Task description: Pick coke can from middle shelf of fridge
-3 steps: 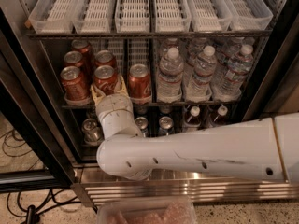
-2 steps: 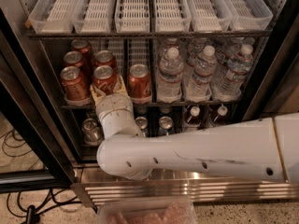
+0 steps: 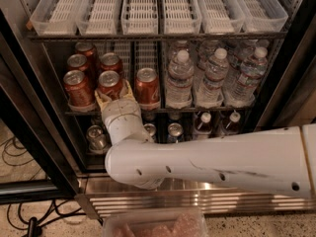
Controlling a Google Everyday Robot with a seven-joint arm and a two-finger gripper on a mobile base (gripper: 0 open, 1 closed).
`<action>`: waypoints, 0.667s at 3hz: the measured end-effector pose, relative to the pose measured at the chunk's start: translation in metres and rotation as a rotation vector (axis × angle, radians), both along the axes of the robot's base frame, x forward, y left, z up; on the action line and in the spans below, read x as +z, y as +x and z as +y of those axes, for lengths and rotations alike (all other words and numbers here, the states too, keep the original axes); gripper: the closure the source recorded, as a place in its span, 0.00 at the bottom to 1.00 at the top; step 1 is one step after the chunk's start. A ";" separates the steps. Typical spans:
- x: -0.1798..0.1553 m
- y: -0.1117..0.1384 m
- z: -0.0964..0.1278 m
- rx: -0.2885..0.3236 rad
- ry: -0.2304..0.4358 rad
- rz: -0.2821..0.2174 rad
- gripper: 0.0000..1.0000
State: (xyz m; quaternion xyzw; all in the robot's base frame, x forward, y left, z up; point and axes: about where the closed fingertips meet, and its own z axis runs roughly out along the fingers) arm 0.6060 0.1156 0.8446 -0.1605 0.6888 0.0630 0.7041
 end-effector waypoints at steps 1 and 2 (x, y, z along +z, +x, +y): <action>0.013 -0.008 0.004 0.052 0.034 0.031 1.00; 0.024 -0.016 0.003 0.096 0.059 0.062 1.00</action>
Offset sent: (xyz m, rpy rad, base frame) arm -0.0266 0.0018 0.0322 0.0904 0.1116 0.1535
